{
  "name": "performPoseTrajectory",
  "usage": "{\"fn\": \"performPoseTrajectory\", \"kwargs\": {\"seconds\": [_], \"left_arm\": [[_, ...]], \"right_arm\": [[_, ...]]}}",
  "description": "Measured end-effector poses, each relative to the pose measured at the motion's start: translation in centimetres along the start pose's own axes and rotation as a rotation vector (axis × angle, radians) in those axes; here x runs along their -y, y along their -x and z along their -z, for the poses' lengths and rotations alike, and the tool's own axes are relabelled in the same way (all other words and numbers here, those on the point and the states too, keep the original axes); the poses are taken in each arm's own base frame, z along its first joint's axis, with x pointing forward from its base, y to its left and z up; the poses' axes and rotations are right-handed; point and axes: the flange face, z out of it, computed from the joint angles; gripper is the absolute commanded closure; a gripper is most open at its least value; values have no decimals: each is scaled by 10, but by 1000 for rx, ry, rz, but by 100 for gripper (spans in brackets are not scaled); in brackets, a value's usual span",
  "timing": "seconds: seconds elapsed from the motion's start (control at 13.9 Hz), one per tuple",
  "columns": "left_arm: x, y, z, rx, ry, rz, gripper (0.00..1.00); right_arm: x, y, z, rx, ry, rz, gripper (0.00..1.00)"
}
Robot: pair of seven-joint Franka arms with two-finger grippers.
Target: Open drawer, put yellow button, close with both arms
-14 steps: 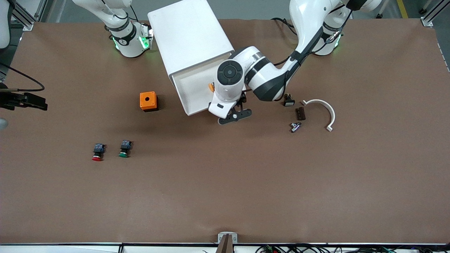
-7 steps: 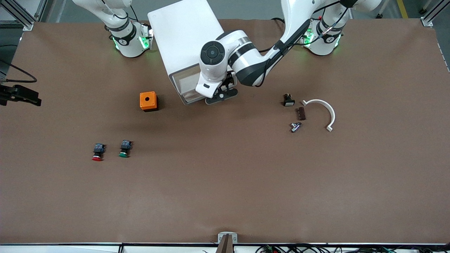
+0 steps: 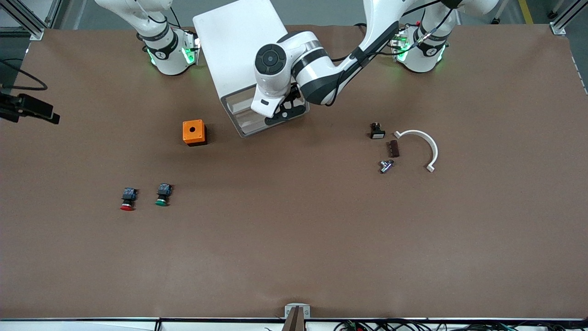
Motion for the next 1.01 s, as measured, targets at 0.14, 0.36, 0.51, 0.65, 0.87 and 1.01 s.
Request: {"fn": "performPoseTrajectory", "kwargs": {"seconds": [0.14,0.36,0.51,0.65,0.87,1.01], "left_arm": [[0,1,0,0,-1,0,0],[-1,11,-4,3,-8,-14,0],[-1,22,-7,12,-24,-25,0],[-1,28,-8,5,-32,-14,0],[-1,28,-8,4,-36,-3,0],[0,27,-7,5,-35,-1,0]], "right_arm": [[0,20,5,-26,0,19,0],[0,29,8,-54,1,48,0],[-1,28,8,-63,1,54,0],[-1,27,5,-58,1,55,0],[-1,23,6,-93,2,54,0],[-2,21,7,-108,3,54,0]]}}
